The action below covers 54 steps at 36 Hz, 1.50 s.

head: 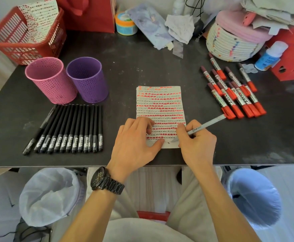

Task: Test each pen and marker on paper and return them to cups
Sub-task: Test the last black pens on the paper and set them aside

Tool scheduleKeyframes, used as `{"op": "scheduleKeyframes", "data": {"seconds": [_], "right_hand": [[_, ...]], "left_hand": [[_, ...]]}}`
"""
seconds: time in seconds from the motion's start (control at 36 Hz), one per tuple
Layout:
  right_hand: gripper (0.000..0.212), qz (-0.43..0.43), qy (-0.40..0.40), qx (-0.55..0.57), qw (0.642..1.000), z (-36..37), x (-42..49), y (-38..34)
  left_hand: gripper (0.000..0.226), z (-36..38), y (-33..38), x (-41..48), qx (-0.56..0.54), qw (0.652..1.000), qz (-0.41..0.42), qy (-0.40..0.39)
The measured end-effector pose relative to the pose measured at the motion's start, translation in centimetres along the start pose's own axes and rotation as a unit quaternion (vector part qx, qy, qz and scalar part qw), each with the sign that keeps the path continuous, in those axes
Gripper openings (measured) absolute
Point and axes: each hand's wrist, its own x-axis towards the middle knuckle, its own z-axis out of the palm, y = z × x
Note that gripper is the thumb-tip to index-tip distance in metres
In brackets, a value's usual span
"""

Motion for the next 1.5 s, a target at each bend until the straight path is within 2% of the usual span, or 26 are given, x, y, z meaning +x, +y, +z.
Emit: {"op": "scheduleKeyframes", "data": {"seconds": [0.69,0.78,0.86,1.0,1.11,1.22,1.33,1.42,1.5], "right_hand": [[0.043,-0.001,0.021,0.000,1.000,-0.1,-0.2,0.2],[0.045,-0.007,0.000,0.001,1.000,-0.1,-0.1,0.1],[0.043,-0.009,-0.008,0.053,0.999,-0.5,0.0,-0.2],[0.041,0.056,-0.011,0.211,0.976,-1.6,0.5,-0.6],[0.035,0.052,-0.068,0.262,0.961,-2.1,0.5,-0.3],[0.009,0.043,-0.077,0.252,0.964,-2.1,0.4,-0.5],[0.013,0.017,-0.070,0.245,0.967,-2.2,0.4,-0.4],[0.012,0.012,-0.055,0.253,0.966,-2.3,0.4,-0.5],[0.012,0.010,-0.050,0.261,0.964,-2.3,0.5,-0.3]], "left_hand": [[0.035,-0.2,0.0,0.2,-0.013,1.000,-0.027,-0.003],[0.032,-0.3,0.0,0.2,-0.011,0.999,-0.031,-0.007],[0.022,-0.5,0.2,0.1,-0.021,0.999,-0.026,-0.010],[0.008,-0.9,0.3,-0.1,-0.072,0.997,-0.017,0.004],[0.024,-0.9,0.4,-0.2,-0.051,0.999,0.003,0.007],[0.042,-0.7,0.1,-0.2,-0.023,1.000,0.011,-0.007],[0.055,-0.8,0.2,-0.1,-0.070,0.997,-0.027,-0.031],[0.037,-0.7,0.2,-0.1,-0.120,0.991,-0.053,-0.019],[0.022,-0.6,0.1,-0.3,-0.106,0.993,-0.043,-0.015]]}}
